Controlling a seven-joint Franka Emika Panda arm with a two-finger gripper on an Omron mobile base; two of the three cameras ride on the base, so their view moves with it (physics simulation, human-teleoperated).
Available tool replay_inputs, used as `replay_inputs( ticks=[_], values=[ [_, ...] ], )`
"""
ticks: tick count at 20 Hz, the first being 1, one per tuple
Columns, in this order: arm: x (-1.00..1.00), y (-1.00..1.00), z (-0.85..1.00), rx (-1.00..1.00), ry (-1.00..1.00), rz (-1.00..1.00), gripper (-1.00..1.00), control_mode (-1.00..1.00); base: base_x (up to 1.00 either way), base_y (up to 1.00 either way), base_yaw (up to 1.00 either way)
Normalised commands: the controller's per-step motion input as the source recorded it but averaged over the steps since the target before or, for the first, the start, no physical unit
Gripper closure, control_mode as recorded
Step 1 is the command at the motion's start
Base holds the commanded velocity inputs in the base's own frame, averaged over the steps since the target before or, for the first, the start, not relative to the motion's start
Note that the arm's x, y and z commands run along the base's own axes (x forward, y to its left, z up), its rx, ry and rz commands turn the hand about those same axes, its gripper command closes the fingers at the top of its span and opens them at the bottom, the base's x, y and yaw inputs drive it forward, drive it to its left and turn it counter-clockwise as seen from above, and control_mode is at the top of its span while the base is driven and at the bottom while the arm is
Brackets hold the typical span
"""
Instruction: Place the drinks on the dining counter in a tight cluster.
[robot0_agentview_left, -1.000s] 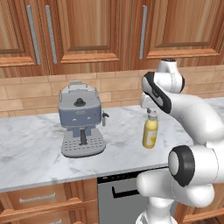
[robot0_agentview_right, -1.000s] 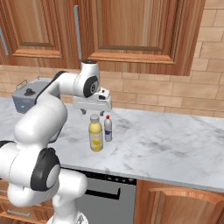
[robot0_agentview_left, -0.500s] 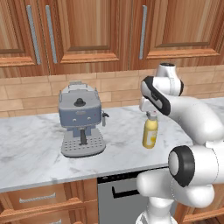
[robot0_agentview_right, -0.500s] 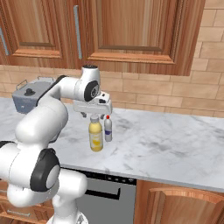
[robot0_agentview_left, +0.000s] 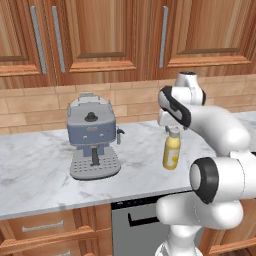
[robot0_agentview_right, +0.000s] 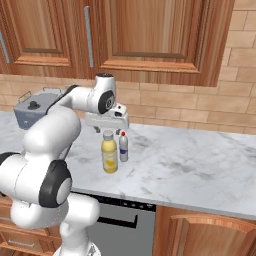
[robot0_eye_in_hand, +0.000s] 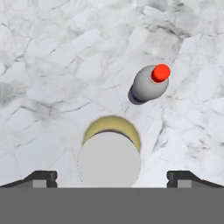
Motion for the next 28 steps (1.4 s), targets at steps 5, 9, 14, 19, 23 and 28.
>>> replay_inputs(
  ticks=[5, 9, 14, 19, 23, 28],
  values=[
    [0.10, 0.00, -0.03, 0.00, 0.01, 0.00, -1.00, -1.00, 0.00, 0.00, 0.00],
    [0.00, 0.00, -0.21, 0.00, 0.06, 0.00, -1.00, -1.00, 0.00, 0.00, 0.00],
    [0.00, 0.00, -0.26, 0.00, 0.03, 0.00, -1.00, -1.00, 0.00, 0.00, 0.00],
    [0.00, 0.00, -0.17, 0.00, 0.00, 0.00, -1.00, -1.00, 0.00, 0.00, 0.00],
    [0.00, 0.00, -0.09, 0.00, 0.03, 0.00, -1.00, -1.00, 0.00, 0.00, 0.00],
    [0.00, 0.00, -0.03, 0.00, 0.01, 0.00, -1.00, -1.00, 0.00, 0.00, 0.00]
  ],
)
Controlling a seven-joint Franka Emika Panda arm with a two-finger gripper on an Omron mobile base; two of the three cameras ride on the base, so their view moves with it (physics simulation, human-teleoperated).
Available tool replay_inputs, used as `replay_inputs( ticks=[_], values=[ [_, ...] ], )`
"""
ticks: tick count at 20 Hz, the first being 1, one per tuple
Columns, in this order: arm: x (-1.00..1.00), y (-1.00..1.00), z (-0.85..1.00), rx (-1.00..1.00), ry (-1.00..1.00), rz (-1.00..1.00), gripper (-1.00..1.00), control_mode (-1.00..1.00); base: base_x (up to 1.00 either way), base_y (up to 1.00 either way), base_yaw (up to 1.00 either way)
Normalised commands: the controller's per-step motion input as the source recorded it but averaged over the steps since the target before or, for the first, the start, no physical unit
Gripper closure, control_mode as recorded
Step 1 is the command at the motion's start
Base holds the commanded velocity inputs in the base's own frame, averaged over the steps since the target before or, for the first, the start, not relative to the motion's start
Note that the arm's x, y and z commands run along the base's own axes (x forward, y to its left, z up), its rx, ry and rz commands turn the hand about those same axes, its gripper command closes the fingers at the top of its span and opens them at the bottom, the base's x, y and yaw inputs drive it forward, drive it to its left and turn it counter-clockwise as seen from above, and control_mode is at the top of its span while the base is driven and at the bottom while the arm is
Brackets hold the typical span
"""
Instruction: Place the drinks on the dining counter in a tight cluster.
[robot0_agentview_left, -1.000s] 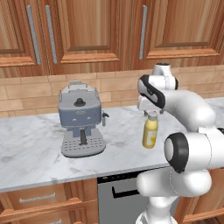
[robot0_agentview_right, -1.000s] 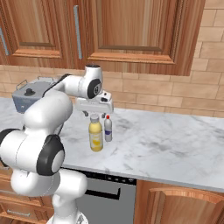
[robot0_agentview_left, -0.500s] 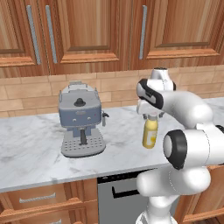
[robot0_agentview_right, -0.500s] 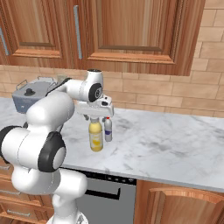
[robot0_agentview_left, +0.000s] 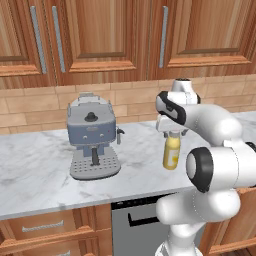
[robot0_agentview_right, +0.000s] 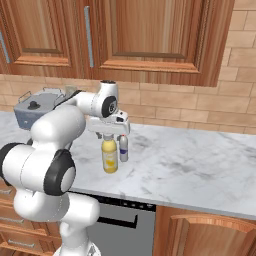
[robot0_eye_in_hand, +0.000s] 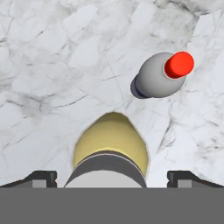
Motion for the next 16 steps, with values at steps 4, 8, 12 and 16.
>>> replay_inputs(
  ticks=[4, 8, 12, 16],
  values=[
    [0.00, 0.00, 0.00, 0.00, 0.00, 0.00, 1.00, -1.00, 0.00, 0.00, 0.00],
    [0.00, 0.00, 0.00, 0.00, 0.00, 0.00, 1.00, -1.00, 0.00, 0.00, 0.00],
    [0.00, 0.00, 0.00, 0.00, 0.00, 0.00, 1.00, -1.00, 0.00, 0.00, 0.00],
    [-0.20, 0.00, 0.00, 0.01, -0.09, 0.00, 1.00, -1.00, 0.00, 0.00, 0.00]
  ],
)
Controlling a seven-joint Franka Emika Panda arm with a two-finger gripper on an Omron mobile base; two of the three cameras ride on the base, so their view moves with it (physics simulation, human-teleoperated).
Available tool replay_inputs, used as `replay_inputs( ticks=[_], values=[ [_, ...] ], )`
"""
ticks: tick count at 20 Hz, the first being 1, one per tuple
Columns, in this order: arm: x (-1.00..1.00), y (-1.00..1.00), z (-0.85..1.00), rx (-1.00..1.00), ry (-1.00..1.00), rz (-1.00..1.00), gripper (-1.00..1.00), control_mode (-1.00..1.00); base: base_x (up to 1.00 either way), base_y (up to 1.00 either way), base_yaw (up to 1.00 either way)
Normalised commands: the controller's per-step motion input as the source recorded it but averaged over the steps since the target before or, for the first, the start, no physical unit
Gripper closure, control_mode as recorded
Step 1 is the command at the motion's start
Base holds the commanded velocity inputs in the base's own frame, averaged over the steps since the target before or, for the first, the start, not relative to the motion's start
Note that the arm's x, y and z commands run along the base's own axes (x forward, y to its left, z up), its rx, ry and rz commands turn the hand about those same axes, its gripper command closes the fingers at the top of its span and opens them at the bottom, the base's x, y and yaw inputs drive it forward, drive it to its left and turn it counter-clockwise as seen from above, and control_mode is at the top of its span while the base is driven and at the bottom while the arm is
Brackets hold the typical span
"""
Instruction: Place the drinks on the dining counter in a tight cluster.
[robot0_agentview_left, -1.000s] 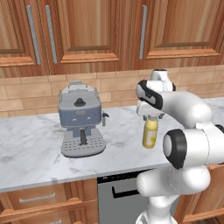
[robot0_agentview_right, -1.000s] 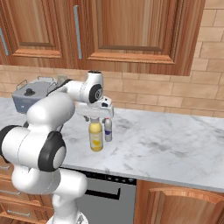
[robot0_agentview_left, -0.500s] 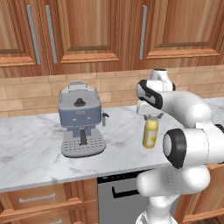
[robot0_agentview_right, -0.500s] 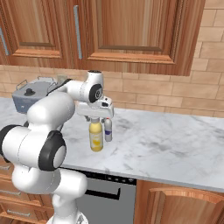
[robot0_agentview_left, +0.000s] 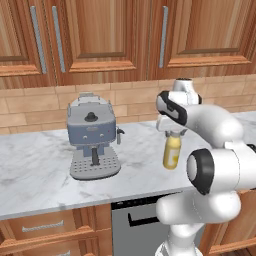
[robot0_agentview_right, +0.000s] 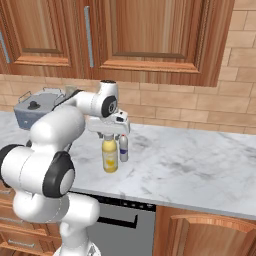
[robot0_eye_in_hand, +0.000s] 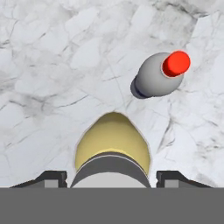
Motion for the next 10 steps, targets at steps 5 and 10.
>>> replay_inputs(
  ticks=[5, 10],
  values=[
    [-0.43, 0.00, 0.41, 0.09, -0.24, 0.00, 1.00, -1.00, 0.00, 0.00, 0.00],
    [-0.43, 0.18, 0.66, 0.00, -0.09, 0.00, 1.00, -1.00, 0.00, 0.00, 0.00]
  ],
)
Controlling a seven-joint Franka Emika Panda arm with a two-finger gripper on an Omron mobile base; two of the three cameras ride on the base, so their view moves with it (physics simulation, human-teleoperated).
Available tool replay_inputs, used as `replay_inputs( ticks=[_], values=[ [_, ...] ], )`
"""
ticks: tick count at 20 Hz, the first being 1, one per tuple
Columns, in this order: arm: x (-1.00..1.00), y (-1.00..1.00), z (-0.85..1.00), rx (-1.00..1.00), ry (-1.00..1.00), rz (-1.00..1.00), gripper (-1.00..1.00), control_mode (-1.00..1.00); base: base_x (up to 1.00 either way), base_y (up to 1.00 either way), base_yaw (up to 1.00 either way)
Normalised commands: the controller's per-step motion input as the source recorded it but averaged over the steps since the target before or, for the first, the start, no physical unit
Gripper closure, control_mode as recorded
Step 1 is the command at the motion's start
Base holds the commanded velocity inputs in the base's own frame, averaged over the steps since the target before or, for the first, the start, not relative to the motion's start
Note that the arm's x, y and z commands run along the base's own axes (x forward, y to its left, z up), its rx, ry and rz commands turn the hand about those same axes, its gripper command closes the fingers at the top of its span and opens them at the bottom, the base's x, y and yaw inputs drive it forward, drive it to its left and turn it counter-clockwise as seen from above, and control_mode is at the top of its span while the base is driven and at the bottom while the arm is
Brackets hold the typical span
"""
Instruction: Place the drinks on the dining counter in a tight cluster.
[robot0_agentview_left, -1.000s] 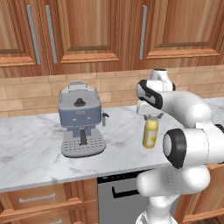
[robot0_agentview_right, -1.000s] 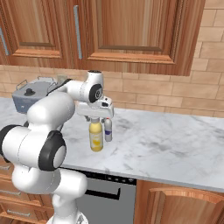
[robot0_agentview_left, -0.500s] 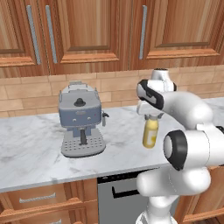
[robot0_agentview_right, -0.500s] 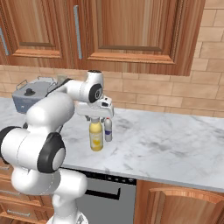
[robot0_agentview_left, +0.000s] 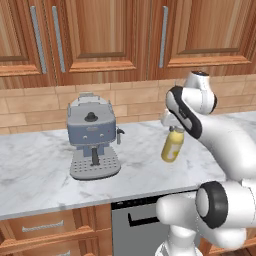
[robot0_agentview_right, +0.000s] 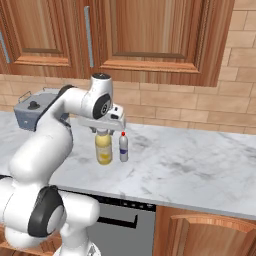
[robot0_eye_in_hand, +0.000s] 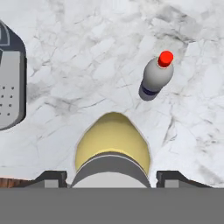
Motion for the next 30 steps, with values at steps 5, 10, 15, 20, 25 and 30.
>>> replay_inputs(
  ticks=[5, 10, 15, 20, 25, 30],
  values=[
    [-0.41, 0.04, 0.53, -0.03, 0.05, 0.00, 1.00, -1.00, 0.00, 0.00, 0.00],
    [-0.20, 0.00, 0.36, -0.13, 0.15, 0.00, 1.00, -1.00, 0.00, 0.00, 0.00],
    [-0.10, 0.06, 0.47, -0.13, 0.04, 0.00, 1.00, -1.00, 0.00, 0.00, 0.00],
    [-0.30, 0.00, 0.37, -0.01, -0.03, 0.00, 1.00, -1.00, 0.00, 0.00, 0.00],
    [-0.39, 0.00, 0.16, 0.05, -0.05, 0.00, 1.00, -1.00, 0.00, 0.00, 0.00],
    [-0.17, 0.00, 0.03, 0.00, 0.00, 0.00, 1.00, -1.00, 0.00, 0.00, 0.00]
  ],
)
